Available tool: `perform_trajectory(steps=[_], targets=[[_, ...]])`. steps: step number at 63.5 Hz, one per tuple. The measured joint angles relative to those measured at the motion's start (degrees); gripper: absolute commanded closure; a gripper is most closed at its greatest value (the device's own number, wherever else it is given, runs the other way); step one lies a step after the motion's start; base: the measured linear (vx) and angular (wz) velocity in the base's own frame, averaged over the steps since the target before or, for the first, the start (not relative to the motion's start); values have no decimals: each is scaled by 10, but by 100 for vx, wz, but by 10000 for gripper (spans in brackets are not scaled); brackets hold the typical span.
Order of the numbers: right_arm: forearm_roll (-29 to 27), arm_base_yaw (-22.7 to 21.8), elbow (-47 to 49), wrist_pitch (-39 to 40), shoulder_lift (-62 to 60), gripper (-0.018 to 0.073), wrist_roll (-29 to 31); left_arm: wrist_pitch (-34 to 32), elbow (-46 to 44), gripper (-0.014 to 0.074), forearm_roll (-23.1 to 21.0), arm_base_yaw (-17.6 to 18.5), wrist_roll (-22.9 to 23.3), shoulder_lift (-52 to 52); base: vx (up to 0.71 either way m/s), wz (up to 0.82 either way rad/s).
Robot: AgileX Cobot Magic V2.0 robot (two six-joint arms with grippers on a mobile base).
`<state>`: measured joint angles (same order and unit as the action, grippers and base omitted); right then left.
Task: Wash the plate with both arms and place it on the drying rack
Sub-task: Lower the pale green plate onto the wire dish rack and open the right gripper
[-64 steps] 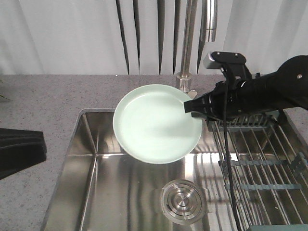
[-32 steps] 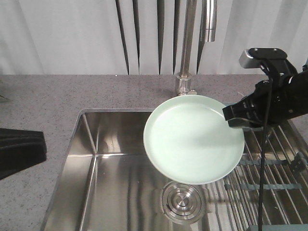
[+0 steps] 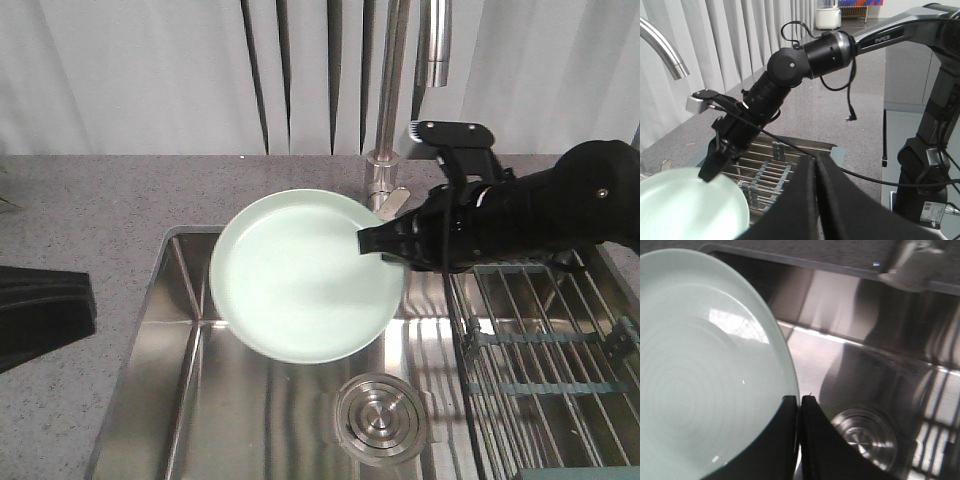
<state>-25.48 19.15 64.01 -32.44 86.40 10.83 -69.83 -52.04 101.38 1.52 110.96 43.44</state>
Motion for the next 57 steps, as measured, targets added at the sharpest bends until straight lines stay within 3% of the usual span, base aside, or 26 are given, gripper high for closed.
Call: perform_trajectory(steps=[11, 18, 24, 39, 47, 57], targets=[[20, -136, -1, -40, -16, 561, 21, 0, 0, 603, 0, 0, 0, 0, 0, 0], [66, -230, -1, -71, -38, 561, 27, 0, 0, 603, 0, 0, 0, 0, 0, 0], [120, -281, -1, -87, -43, 561, 28, 1, 0, 603, 0, 0, 0, 0, 0, 0], [276, -310, -1, -88, -16, 561, -19, 4, 0, 603, 0, 0, 0, 0, 0, 0], [318, -310, -1, -73, 14, 561, -40, 4, 0, 603, 0, 0, 0, 0, 0, 0], [328, -310, -1, -67, 48, 559, -43, 4, 0, 603, 0, 0, 0, 0, 0, 0]])
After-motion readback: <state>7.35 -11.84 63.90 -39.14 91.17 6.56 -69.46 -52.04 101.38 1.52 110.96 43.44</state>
